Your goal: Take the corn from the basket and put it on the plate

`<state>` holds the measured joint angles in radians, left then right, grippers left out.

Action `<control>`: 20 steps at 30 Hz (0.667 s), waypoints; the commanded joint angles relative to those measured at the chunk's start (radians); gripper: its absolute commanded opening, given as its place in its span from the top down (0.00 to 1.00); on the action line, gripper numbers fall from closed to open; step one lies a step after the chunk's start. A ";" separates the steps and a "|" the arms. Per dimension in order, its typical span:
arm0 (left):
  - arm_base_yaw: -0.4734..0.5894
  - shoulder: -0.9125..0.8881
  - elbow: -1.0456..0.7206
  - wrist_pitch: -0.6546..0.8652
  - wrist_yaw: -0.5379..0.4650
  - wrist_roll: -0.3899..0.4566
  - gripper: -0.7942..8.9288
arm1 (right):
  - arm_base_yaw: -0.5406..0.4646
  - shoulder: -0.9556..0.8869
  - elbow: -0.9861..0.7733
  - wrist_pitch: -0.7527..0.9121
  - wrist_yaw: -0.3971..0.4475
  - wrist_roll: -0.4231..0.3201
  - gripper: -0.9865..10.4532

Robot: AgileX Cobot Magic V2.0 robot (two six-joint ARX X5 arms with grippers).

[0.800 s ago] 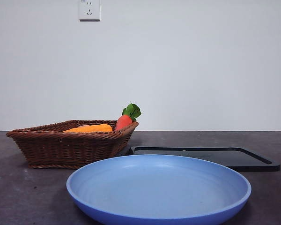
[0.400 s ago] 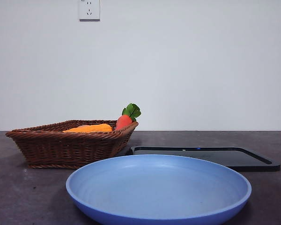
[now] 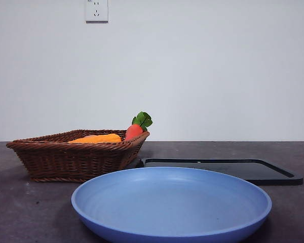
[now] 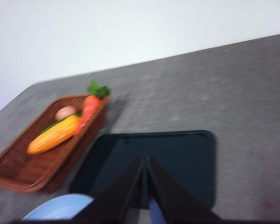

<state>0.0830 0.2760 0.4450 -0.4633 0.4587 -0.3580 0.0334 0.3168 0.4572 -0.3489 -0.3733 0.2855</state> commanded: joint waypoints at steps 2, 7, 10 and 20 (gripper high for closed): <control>0.000 0.094 0.105 -0.075 0.068 0.138 0.91 | 0.037 0.129 0.121 -0.074 -0.048 -0.112 0.91; -0.037 0.196 0.212 -0.165 0.092 0.208 0.91 | 0.118 0.277 0.250 -0.195 -0.079 -0.219 0.91; -0.079 0.249 0.259 -0.210 0.092 0.238 0.91 | 0.175 0.349 0.304 -0.257 -0.079 -0.266 0.91; -0.183 0.344 0.286 -0.225 0.037 0.246 0.91 | 0.336 0.480 0.347 -0.318 -0.069 -0.301 0.91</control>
<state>-0.0967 0.6147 0.7158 -0.6979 0.4988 -0.1246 0.3653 0.7883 0.7864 -0.6731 -0.4427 -0.0036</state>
